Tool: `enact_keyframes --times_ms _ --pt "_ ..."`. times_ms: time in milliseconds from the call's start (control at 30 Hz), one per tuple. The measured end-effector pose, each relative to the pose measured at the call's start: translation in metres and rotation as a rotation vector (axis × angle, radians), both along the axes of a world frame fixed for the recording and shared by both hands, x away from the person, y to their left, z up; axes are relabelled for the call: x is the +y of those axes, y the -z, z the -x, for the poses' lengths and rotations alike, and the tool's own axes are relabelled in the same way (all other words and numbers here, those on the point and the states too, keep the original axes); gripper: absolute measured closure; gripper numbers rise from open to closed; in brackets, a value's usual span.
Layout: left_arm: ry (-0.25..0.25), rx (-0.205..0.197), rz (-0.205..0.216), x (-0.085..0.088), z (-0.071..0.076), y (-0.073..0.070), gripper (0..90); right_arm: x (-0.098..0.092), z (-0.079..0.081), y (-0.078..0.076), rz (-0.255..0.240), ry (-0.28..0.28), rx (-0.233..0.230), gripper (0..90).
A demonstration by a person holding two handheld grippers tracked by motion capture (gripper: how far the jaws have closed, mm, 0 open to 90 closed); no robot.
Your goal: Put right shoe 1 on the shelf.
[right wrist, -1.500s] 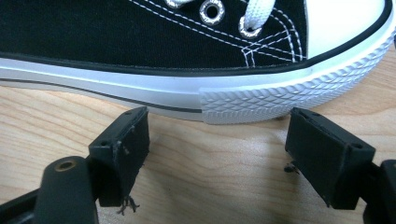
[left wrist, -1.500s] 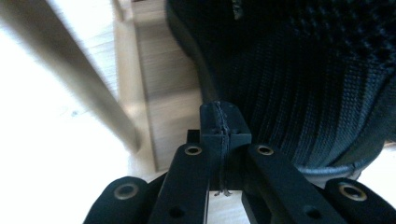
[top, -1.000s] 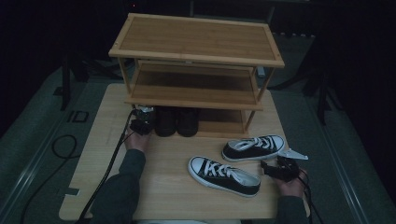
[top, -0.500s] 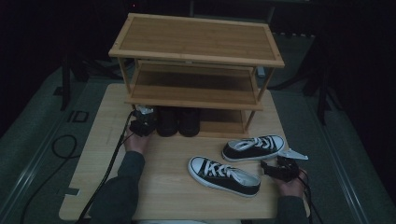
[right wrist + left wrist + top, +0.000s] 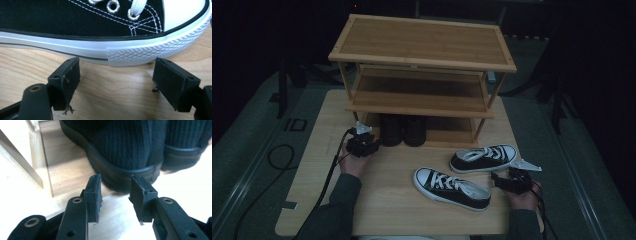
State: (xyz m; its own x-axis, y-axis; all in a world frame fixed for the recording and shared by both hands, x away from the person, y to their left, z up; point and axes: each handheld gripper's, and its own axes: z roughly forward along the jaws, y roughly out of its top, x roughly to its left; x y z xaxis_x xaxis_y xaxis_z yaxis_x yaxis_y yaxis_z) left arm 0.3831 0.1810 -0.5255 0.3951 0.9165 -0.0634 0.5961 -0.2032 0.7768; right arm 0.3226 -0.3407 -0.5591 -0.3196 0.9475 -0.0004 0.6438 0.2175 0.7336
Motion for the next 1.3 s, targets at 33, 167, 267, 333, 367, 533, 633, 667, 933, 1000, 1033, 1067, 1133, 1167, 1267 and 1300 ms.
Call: enact_keyframes --times_ms 33,167,267,333,367,533,633,667,933,1000,1033,1067,1133,1167,1267,1300 --pt "0.002 0.003 -0.001 0.001 0.002 0.001 60.8 0.0 0.001 -0.001 0.0 0.006 0.003 27.5" --pt "0.004 -0.002 0.001 0.002 0.007 0.003 59.8 -0.001 0.003 -0.005 0.005 0.011 0.021 42.9" --pt "0.001 0.008 0.008 0.005 0.008 0.004 59.0 -0.001 0.005 -0.006 0.006 0.003 0.025 50.6" --pt "-0.004 0.01 0.014 0.007 0.01 0.005 58.7 -0.001 0.006 -0.007 -0.002 0.0 0.031 56.8" --pt "-0.004 0.011 0.017 0.008 0.011 0.006 58.7 -0.001 0.006 -0.008 -0.008 -0.007 0.035 61.0" --pt "-0.031 0.015 0.038 0.015 0.013 0.006 58.3 0.003 0.013 -0.012 -0.012 -0.063 0.039 84.7" --pt "-0.028 0.015 0.036 0.015 0.014 0.006 58.4 0.008 0.02 -0.017 -0.015 -0.111 0.03 89.9" --pt "-0.028 0.015 0.036 0.015 0.014 0.006 58.5 0.01 0.022 -0.019 -0.011 -0.125 0.028 90.0" --pt "0.014 0.016 0.025 0.003 0.021 0.005 58.6 0.018 0.045 -0.019 0.004 -0.197 0.039 90.0" --pt "0.019 0.012 0.025 0.002 0.022 0.003 58.6 0.017 0.05 -0.019 0.0 -0.209 0.04 90.0" --pt "0.029 0.007 0.024 0.0 0.024 0.001 58.6 0.017 0.053 -0.019 -0.007 -0.216 0.043 90.0" --pt "0.029 0.007 0.024 0.0 0.024 0.001 58.6 0.017 0.055 -0.019 -0.012 -0.223 0.042 90.0" --pt "0.039 0.001 0.02 -0.002 0.027 -0.001 58.6 0.016 0.06 -0.02 -0.021 -0.234 0.04 90.0" --pt "0.04 0.002 0.015 -0.002 0.027 -0.001 58.6 0.016 0.063 -0.02 -0.025 -0.24 0.041 90.0" --pt "0.043 0.004 0.011 -0.002 0.028 -0.001 58.6 0.017 0.069 -0.02 -0.024 -0.259 0.046 90.0" --pt "0.043 0.004 0.011 -0.002 0.028 -0.001 58.6 0.017 0.071 -0.019 -0.023 -0.265 0.048 90.0"
